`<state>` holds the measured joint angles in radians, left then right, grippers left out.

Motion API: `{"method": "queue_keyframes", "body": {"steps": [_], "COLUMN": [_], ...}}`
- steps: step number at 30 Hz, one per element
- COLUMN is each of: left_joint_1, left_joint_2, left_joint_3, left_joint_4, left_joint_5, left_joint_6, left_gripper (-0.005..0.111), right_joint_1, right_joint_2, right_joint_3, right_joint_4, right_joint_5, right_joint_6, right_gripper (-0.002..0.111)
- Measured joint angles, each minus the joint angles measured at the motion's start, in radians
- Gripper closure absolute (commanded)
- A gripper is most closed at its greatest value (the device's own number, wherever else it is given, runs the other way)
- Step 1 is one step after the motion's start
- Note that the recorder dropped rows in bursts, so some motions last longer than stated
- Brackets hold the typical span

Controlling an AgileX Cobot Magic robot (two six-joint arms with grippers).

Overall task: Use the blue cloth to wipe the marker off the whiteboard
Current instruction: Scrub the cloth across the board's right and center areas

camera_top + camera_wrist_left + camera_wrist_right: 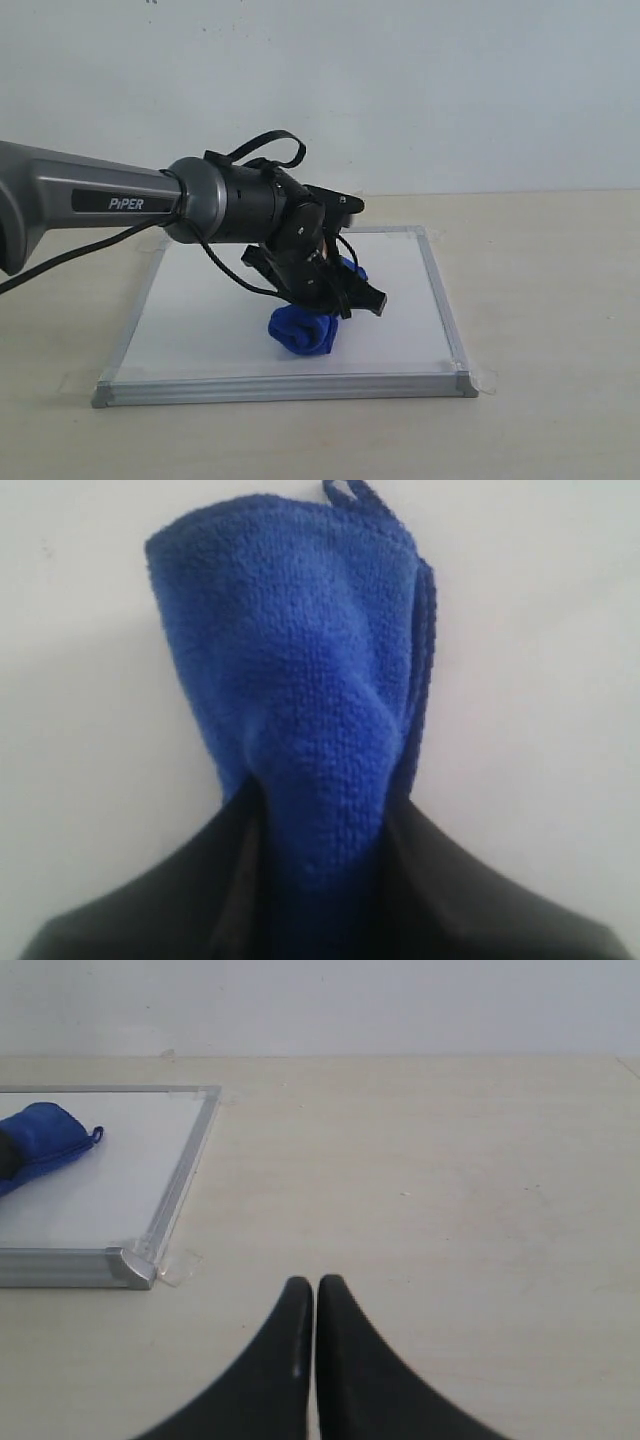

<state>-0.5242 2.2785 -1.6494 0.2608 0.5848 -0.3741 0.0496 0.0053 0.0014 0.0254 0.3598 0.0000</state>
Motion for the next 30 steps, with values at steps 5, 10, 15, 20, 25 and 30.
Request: {"method": "queue_keyframes", "body": {"steps": [5, 10, 15, 20, 25, 30], "left_joint_1": [0.0, 0.016, 0.012, 0.026, 0.094, 0.162], "left_joint_2": [0.0, 0.0, 0.0, 0.0, -0.002, -0.012], "left_joint_3": [0.0, 0.0, 0.0, 0.0, 0.0, 0.0], "left_joint_4": [-0.059, -0.279, -0.494, -0.482, -0.344, -0.141], "left_joint_5": [-0.009, -0.046, -0.051, -0.046, 0.01, 0.073], "left_joint_6": [0.022, 0.236, 0.442, 0.444, 0.294, 0.123], "left_gripper": [0.103, 0.103, 0.103, 0.103, 0.103, 0.103], "right_joint_1": [0.0, 0.0, 0.0, 0.0, 0.0, 0.0], "right_joint_2": [0.0, 0.0, 0.0, 0.0, 0.0, 0.0], "right_joint_3": [0.0, 0.0, 0.0, 0.0, 0.0, 0.0], "right_joint_4": [0.0, 0.0, 0.0, 0.0, 0.0, 0.0], "right_joint_5": [0.0, 0.0, 0.0, 0.0, 0.0, 0.0], "right_joint_6": [0.0, 0.0, 0.0, 0.0, 0.0, 0.0], "right_gripper": [0.107, 0.107, 0.107, 0.107, 0.107, 0.107]}}
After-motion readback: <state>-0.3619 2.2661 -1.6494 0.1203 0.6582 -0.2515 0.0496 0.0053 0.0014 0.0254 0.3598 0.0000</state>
